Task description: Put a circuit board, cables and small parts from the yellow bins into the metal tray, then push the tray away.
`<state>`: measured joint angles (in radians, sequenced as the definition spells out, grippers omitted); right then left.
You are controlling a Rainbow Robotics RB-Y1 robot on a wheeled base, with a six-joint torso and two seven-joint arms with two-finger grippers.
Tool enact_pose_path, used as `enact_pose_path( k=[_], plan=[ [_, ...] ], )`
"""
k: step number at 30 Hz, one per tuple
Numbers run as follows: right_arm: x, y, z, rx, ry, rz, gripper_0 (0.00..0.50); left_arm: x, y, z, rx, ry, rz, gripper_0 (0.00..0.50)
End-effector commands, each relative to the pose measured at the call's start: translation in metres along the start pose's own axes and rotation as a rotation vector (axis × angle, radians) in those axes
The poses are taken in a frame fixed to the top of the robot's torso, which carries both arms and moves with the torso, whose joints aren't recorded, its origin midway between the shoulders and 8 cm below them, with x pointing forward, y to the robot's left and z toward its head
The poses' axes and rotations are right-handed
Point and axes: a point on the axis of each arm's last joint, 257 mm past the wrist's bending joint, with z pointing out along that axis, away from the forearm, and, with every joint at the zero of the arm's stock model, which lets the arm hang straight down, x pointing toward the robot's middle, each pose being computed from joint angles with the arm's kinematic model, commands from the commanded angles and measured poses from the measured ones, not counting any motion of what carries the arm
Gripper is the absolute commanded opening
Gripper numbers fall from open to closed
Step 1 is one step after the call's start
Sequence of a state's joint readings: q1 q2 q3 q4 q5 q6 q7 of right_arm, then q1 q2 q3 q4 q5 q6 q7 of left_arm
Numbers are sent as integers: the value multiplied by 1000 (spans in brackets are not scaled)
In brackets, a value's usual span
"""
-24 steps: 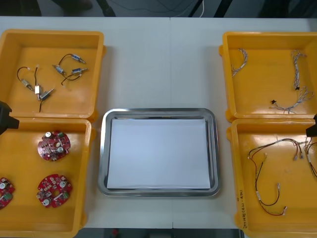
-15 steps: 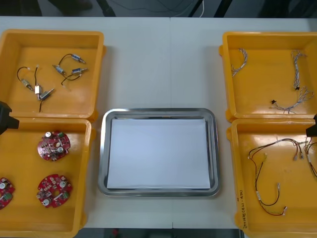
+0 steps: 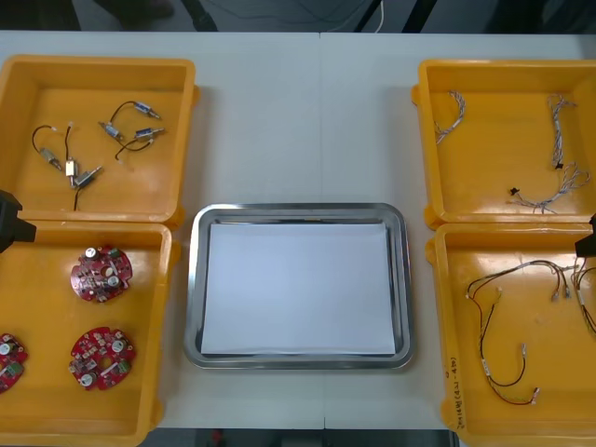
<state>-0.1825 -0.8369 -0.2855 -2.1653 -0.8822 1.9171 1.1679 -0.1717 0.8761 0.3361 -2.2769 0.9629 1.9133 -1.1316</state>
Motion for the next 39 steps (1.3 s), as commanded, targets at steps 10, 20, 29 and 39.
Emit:
enact_pose_path(
  k=[10, 20, 29, 39],
  plan=[
    [-6, -17, -12, 39, -20, -2, 500, -2, 13, -12, -48, -15, 40, 500],
    [-6, -17, -12, 39, -20, -2, 500, -2, 13, -12, -48, -15, 40, 500],
    [-6, -17, -12, 39, -20, -2, 500, -2, 13, -12, -48, -15, 40, 500],
    [-6, -17, -12, 39, -20, -2, 500, -2, 13, -12, -48, -15, 40, 500]
  ],
)
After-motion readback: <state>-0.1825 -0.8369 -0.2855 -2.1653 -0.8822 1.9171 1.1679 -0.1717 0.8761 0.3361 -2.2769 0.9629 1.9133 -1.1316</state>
